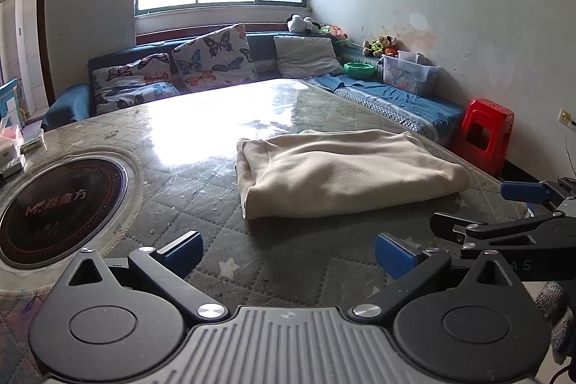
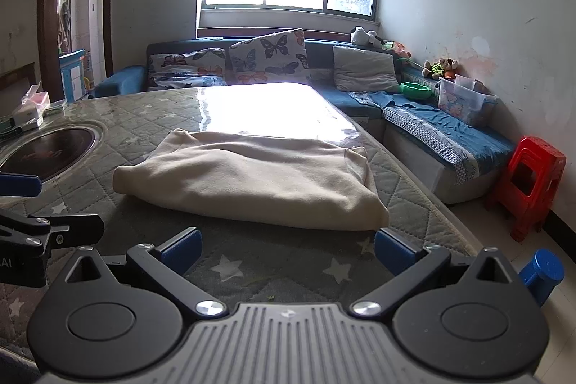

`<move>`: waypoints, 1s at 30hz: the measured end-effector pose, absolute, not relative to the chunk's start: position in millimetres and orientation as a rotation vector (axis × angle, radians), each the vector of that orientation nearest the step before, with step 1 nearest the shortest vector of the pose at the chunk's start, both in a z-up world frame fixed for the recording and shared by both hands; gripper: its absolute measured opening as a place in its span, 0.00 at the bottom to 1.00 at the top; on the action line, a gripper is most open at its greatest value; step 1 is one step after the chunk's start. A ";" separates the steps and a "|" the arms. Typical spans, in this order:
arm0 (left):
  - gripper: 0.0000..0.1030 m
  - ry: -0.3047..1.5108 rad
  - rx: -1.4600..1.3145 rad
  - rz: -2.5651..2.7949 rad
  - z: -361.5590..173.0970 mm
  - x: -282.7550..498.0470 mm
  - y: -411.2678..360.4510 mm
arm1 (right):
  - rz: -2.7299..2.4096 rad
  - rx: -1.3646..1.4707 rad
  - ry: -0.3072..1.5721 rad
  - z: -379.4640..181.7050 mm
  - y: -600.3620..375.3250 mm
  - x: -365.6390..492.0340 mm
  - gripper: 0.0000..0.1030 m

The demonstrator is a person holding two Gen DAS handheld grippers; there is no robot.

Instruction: Fold clothes

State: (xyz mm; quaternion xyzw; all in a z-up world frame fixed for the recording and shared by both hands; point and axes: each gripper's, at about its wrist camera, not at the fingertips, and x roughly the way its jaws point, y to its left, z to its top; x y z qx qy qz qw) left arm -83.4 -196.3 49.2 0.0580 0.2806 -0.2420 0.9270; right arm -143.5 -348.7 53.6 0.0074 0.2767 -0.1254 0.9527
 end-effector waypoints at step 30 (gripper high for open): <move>1.00 0.567 0.125 -0.491 49.3 -91.7 -196.4 | -0.239 0.023 0.565 53.1 -342.6 -150.3 1.00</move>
